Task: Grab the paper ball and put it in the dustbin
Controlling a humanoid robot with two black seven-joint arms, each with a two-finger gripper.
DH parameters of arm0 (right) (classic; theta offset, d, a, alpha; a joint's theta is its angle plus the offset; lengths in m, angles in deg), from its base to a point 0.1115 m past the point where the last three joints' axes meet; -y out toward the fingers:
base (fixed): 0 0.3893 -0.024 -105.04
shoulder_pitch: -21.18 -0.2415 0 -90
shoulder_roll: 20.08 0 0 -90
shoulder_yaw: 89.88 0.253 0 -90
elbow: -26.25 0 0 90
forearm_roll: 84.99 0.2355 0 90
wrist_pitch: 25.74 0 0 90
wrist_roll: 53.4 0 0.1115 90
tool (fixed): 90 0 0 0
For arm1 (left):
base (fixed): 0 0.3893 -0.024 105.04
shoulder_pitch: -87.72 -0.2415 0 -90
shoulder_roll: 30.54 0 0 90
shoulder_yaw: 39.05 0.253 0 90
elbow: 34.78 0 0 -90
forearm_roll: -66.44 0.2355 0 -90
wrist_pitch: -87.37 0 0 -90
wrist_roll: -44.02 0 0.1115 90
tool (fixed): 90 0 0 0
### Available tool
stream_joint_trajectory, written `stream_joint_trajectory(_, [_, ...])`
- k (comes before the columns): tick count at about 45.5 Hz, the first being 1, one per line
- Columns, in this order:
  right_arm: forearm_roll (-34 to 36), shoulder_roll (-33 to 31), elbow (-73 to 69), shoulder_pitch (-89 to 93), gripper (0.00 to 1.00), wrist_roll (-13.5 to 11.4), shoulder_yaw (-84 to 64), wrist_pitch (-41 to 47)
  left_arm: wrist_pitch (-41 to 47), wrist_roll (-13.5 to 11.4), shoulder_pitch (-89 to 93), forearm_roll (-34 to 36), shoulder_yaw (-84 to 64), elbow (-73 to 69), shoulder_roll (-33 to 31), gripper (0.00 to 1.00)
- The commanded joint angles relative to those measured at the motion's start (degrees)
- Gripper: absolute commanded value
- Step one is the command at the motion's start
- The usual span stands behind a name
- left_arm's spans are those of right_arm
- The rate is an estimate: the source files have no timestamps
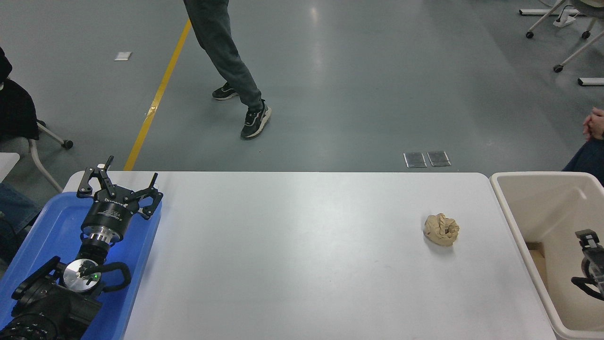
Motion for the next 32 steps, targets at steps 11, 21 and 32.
stream_joint_trajectory(11, [0.00, 0.47, -0.04, -0.38, 1.00, 0.19, 0.02, -0.05, 0.00, 0.00, -0.01, 0.01, -0.09, -0.03, 0.00, 0.99])
stream_joint_trajectory(21, [0.00, 0.21, -0.04, -0.47, 1.00, 0.19, -0.24, -0.14, 0.00, 0.00, 0.08, 0.01, -0.09, -0.03, 0.00, 0.99])
stream_joint_trajectory(32, [0.00, 0.47, -0.04, -1.35, 1.00, 0.19, 0.02, -0.05, 0.00, 0.00, -0.01, 0.01, -0.09, -0.03, -0.09, 0.99])
